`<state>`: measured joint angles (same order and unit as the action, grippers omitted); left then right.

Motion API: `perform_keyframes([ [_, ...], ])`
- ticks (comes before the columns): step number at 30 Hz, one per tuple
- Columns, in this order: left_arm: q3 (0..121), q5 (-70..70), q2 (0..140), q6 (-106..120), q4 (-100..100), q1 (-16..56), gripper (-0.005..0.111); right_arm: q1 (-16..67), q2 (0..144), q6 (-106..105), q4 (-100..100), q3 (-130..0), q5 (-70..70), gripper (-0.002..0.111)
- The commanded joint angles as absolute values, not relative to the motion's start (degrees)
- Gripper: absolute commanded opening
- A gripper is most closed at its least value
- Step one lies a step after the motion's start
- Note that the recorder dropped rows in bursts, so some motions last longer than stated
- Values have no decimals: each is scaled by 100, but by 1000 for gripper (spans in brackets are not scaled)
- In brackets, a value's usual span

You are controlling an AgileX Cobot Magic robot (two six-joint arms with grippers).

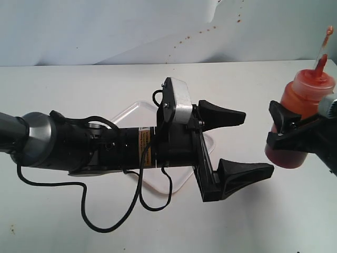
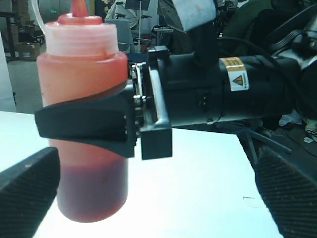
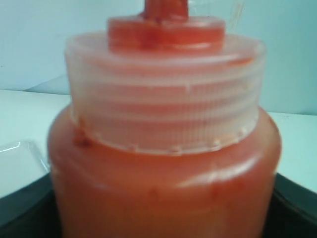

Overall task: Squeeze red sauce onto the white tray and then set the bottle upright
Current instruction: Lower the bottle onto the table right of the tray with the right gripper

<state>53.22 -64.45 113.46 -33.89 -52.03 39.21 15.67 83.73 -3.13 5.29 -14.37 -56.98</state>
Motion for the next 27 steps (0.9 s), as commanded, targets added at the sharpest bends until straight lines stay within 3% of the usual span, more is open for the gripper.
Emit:
perform_keyframes([
  [1,5363,-6438,11277,-3379,-5084,3929,104,1550,9213,-386,769,-1715,-6773,0],
  [13,5363,-5749,11264,-3379,-4462,3929,101,1550,10800,-386,518,-3334,-6643,0],
  [15,5363,-5446,11264,-3379,-4195,3929,91,1550,10962,-386,518,-3546,-6589,0],
  [18,5363,-5064,11264,-3379,-3853,3929,59,1550,11251,-386,518,-3816,-6514,0],
  [22,5363,-4897,11264,-3359,-3785,3929,0,1550,11544,-386,518,-4057,-6514,0],
  [27,5363,-4897,11242,-2946,-3811,3884,0,1550,11749,-386,518,-4217,-6544,0],
])
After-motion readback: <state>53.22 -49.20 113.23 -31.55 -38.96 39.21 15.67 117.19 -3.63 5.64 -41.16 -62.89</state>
